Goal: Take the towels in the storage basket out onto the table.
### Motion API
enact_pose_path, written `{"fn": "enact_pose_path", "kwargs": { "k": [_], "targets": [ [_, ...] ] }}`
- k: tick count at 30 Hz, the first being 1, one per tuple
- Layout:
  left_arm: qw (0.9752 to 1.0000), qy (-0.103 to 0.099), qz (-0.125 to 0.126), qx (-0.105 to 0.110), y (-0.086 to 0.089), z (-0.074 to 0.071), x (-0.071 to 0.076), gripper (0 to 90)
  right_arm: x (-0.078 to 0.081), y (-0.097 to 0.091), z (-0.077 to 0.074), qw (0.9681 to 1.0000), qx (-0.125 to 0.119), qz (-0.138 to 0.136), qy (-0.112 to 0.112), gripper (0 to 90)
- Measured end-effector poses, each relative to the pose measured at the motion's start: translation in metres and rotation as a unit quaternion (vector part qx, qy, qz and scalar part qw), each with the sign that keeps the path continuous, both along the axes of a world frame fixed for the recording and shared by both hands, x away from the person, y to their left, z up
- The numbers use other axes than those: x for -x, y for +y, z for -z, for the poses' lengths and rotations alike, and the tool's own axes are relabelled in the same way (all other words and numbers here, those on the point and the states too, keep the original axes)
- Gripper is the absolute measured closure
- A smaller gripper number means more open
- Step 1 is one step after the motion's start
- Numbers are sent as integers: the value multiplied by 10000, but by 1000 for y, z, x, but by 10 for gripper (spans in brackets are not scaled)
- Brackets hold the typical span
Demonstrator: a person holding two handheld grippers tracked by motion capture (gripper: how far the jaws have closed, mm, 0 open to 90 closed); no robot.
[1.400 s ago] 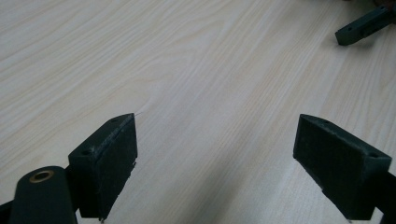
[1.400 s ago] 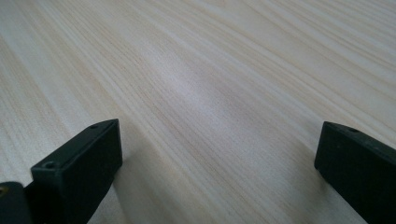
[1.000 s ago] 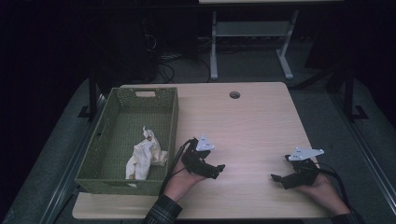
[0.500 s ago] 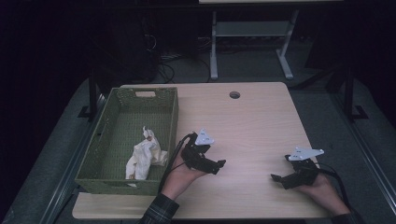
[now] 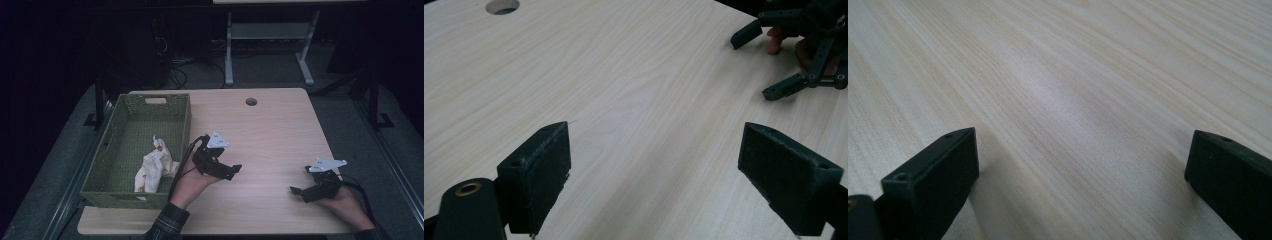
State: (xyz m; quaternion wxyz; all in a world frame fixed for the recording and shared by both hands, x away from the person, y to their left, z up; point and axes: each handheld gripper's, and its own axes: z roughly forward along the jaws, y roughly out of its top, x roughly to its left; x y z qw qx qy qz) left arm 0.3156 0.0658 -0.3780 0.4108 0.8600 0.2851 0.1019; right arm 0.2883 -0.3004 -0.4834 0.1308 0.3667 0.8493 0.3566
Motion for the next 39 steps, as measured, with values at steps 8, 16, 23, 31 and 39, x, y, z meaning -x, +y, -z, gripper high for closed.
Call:
{"fn": "enact_pose_path", "kwargs": {
  "k": [8, 16, 23, 31, 39],
  "targets": [
    [10000, -27, 15, -23, 8, -12, -7, 129, 0, 0, 0, 10000, -1, 2, 1, 5],
    [10000, -15, -72, 38, 18, -20, -12, 129, 0, 0, 0, 10000, -1, -1, -2, 5],
    [10000, 26, -69, -16, 27, -26, -16, 130, 0, 0, 0, 10000, -1, 1, 1, 5],
    [9999, 71, -126, -77, 41, -32, -20, 132, 0, 0, 0, 10000, -2, 0, -1, 5],
    [9997, 88, -203, -107, 58, -33, -21, 134, 0, 0, 0, 10000, 3, 6, 5, 5]
  ]
}}
